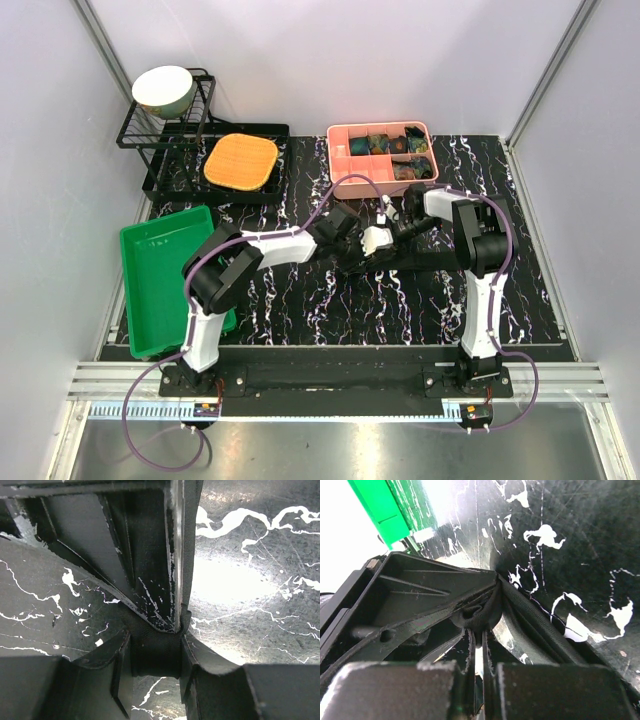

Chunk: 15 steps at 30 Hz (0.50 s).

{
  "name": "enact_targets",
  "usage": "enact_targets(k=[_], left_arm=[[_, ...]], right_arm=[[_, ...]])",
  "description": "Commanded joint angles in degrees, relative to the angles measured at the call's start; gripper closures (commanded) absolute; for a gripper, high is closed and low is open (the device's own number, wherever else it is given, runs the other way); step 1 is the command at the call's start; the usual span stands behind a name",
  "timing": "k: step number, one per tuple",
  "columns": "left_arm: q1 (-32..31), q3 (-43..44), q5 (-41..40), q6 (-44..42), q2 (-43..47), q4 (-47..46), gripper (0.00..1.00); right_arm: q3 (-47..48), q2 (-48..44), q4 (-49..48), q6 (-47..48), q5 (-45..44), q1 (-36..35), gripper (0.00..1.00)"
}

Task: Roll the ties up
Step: Roll the tie at the center of the board.

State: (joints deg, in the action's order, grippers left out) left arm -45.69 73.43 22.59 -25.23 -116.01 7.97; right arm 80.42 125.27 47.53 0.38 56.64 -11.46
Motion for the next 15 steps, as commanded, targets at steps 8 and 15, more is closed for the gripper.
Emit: enact_targets(k=[8, 15], left_arm=[[3.3, -12.3, 10.1, 3.8, -0.5, -14.5, 0.37], [3.6, -14.8, 16.8, 5.7, -2.6, -27.8, 0.3]], right_arm=[[-1.6, 3.0, -1.8, -1.4, -15.1, 1.4, 1.0], [1.2, 6.3, 1.7, -1.2, -19.0, 1.3, 1.0]])
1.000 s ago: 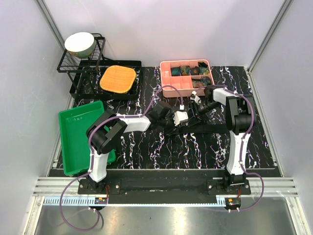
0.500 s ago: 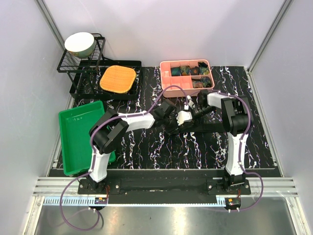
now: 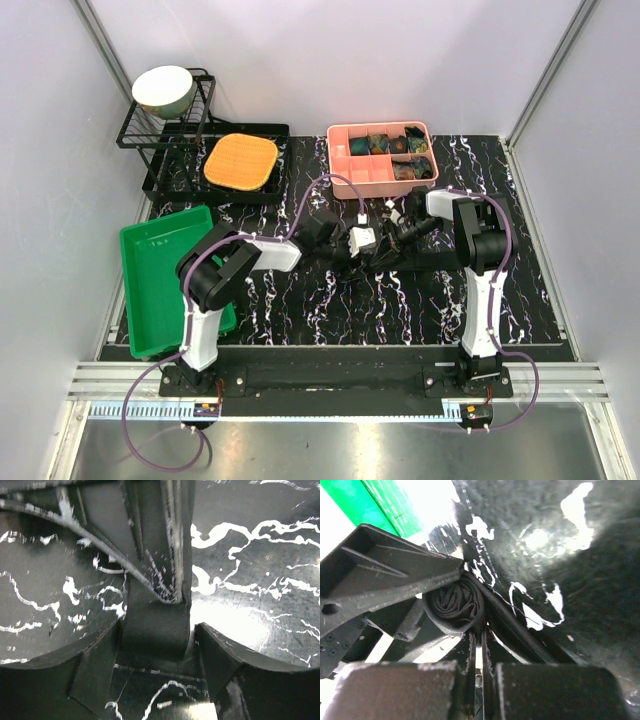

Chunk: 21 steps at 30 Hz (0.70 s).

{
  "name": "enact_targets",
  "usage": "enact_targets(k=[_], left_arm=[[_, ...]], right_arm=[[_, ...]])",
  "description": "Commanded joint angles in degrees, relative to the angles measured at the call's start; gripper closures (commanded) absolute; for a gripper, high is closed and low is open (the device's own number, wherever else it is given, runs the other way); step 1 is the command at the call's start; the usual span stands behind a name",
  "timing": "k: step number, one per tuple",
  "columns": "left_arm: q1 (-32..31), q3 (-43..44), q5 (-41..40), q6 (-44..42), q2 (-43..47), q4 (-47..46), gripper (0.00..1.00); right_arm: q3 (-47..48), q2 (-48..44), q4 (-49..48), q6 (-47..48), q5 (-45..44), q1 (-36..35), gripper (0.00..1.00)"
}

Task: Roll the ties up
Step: Roll the tie at the center of the board.

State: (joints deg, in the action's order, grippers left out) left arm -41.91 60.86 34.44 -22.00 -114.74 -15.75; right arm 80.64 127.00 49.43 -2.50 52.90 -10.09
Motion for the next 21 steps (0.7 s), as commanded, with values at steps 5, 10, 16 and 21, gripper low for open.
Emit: enact_targets(k=[5, 10, 16, 21], left_arm=[[-0.5, -1.9, 7.3, 3.4, -5.7, -8.9, 0.29], [-1.1, 1.0, 5.6, 3.4, -7.5, -2.8, 0.58], [-0.5, -1.5, -1.4, -1.0, -4.2, 6.9, 0.74], [-0.6, 0.4, -6.3, -3.7, -2.9, 17.0, 0.75]], right_arm=[[2.8, 6.6, 2.1, 2.2, -17.0, -0.1, 1.0], [3.8, 7.8, 3.2, 4.4, -15.6, -0.1, 1.0], [4.8, 6.2, 4.1, 6.3, -12.0, 0.2, 0.96], [6.5, 0.2, 6.7, 8.1, -7.1, 2.3, 0.54]])
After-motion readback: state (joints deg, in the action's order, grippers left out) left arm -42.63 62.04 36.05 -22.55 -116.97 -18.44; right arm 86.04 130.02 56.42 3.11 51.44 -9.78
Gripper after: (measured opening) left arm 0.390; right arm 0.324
